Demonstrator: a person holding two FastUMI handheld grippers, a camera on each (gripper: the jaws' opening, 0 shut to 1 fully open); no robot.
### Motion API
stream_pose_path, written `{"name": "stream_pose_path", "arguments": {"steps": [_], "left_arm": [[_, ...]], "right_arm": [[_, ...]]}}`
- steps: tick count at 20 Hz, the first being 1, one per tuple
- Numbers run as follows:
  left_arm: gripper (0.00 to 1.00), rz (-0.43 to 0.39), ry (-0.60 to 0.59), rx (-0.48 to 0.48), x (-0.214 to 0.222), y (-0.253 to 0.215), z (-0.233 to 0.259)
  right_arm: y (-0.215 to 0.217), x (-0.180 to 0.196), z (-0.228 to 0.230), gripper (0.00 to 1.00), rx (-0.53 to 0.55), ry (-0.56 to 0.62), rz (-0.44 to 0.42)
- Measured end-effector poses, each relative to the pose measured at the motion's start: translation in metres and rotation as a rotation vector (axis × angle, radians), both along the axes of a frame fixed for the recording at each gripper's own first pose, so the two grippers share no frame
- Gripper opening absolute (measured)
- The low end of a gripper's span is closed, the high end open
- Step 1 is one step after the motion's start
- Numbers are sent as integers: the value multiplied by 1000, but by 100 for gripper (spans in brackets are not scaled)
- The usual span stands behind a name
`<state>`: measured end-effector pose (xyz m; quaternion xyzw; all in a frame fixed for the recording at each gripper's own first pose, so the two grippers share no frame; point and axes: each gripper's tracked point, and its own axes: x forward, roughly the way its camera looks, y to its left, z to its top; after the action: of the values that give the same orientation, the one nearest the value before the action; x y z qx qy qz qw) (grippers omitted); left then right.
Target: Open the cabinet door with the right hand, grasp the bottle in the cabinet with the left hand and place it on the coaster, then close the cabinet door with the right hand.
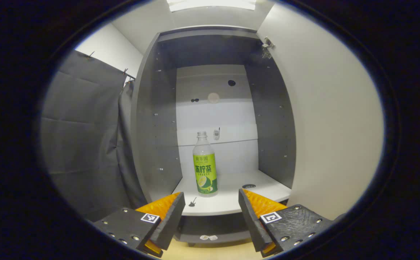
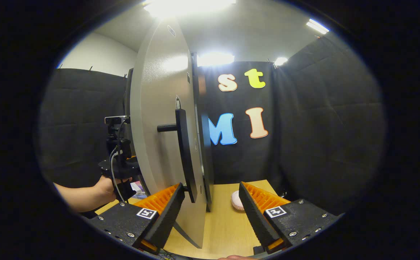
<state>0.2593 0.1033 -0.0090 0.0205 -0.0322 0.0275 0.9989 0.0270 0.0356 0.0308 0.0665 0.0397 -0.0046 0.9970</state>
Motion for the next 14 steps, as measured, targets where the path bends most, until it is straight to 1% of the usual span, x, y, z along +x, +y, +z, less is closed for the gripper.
{"name": "stream_pose_path", "arguments": {"steps": [3,6,8,12,14], "left_arm": [[85,1,-33,42,35,7,8],[85,-30,-20,19,65,4,5],[85,-19,-7,12,84,11,-1],[85,-9,-11,8,116,23,-2],[85,-9,-7,27,131,27,-3]], "right_arm": [[-11,2,1,93,-27,5,-56],[-17,-2,1,94,-28,23,-125],[-20,-1,3,94,-41,15,-176],[-16,-1,5,93,-53,22,-217],[-16,-1,5,93,-38,26,-230]]}}
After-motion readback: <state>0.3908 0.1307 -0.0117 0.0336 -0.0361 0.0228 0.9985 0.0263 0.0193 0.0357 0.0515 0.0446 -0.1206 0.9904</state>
